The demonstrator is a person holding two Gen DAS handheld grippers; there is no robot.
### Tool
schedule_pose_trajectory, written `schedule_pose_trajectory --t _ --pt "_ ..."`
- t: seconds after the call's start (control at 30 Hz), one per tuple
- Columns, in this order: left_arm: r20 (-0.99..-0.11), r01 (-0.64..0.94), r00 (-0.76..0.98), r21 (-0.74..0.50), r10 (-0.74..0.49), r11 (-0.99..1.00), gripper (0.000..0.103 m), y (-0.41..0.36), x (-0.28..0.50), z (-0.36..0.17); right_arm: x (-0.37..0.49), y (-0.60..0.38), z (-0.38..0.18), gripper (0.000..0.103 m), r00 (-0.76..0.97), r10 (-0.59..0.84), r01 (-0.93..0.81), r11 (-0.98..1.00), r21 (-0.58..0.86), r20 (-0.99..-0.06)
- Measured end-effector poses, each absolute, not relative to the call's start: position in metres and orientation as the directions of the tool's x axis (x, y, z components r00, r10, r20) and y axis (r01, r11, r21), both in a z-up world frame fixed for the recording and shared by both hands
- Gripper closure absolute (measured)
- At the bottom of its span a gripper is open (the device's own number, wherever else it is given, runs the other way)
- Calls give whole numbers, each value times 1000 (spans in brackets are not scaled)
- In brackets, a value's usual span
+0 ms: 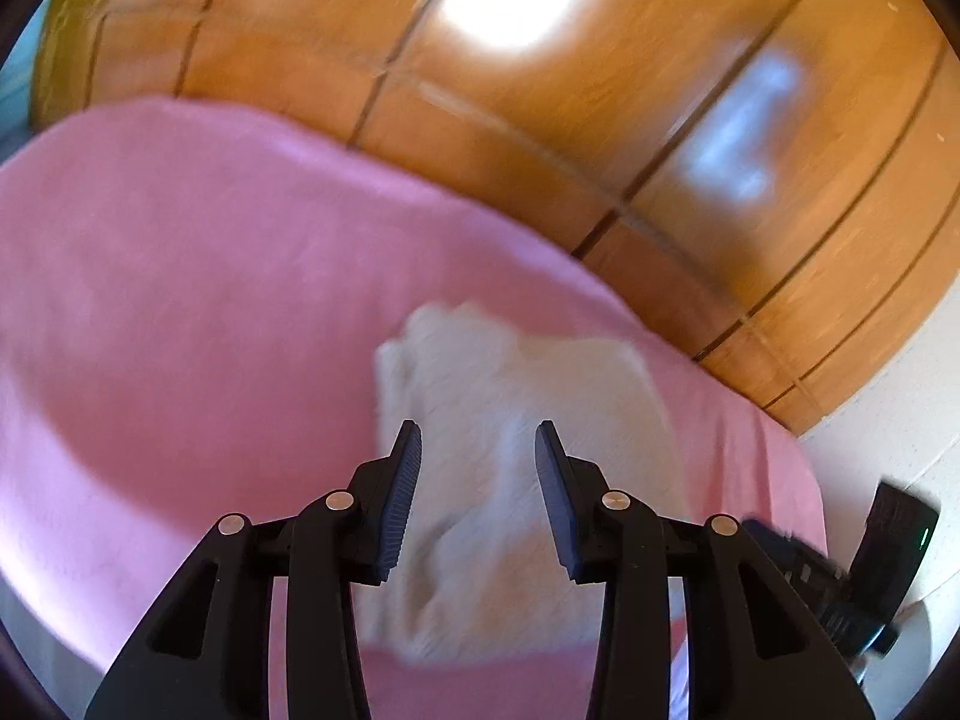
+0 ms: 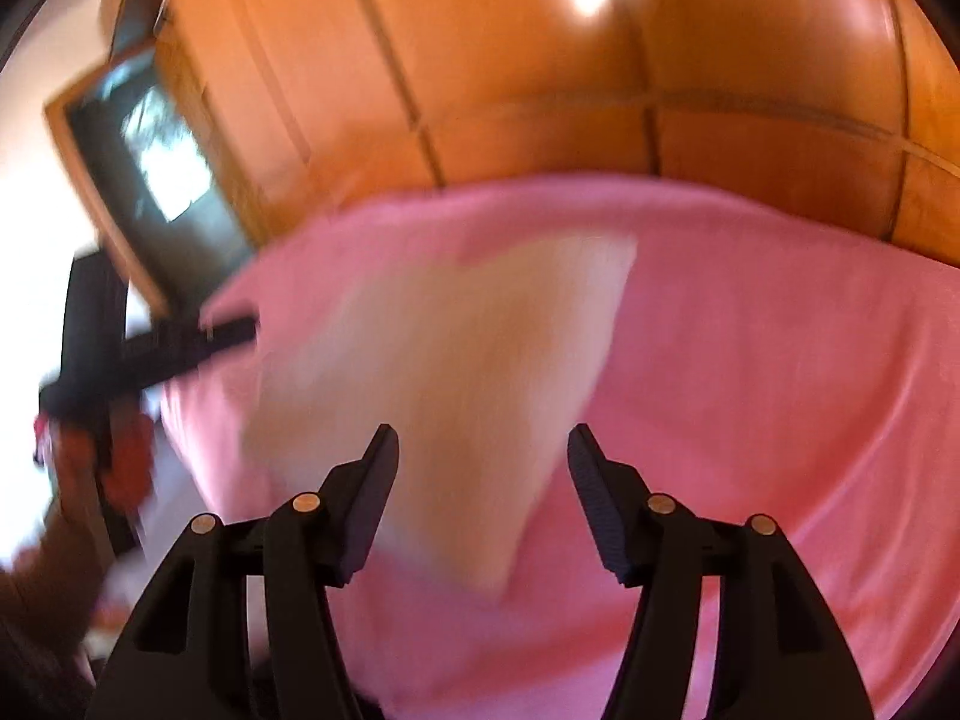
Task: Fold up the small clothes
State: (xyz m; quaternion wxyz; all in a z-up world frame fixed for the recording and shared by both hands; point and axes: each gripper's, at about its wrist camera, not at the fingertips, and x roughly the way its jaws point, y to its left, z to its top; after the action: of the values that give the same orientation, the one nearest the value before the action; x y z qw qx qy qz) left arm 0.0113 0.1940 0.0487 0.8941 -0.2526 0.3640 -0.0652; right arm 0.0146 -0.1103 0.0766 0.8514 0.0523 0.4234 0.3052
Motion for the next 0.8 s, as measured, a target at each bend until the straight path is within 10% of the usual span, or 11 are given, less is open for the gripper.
schedule_pose_trajectory --t 0.63,0.73,0.8 --pt "-740 -79 663 -219 -113 973 64 152 21 0 44 -43 -3 42 606 412 -388 900 199 -681" --pt "-724 -97 689 -145 -39 985 36 143 17 13 50 -49 4 19 569 441 -395 887 240 -694" --pt "-701 -89 713 -113 -16 990 36 142 11 21 52 -58 7 2 516 461 -377 879 291 -723"
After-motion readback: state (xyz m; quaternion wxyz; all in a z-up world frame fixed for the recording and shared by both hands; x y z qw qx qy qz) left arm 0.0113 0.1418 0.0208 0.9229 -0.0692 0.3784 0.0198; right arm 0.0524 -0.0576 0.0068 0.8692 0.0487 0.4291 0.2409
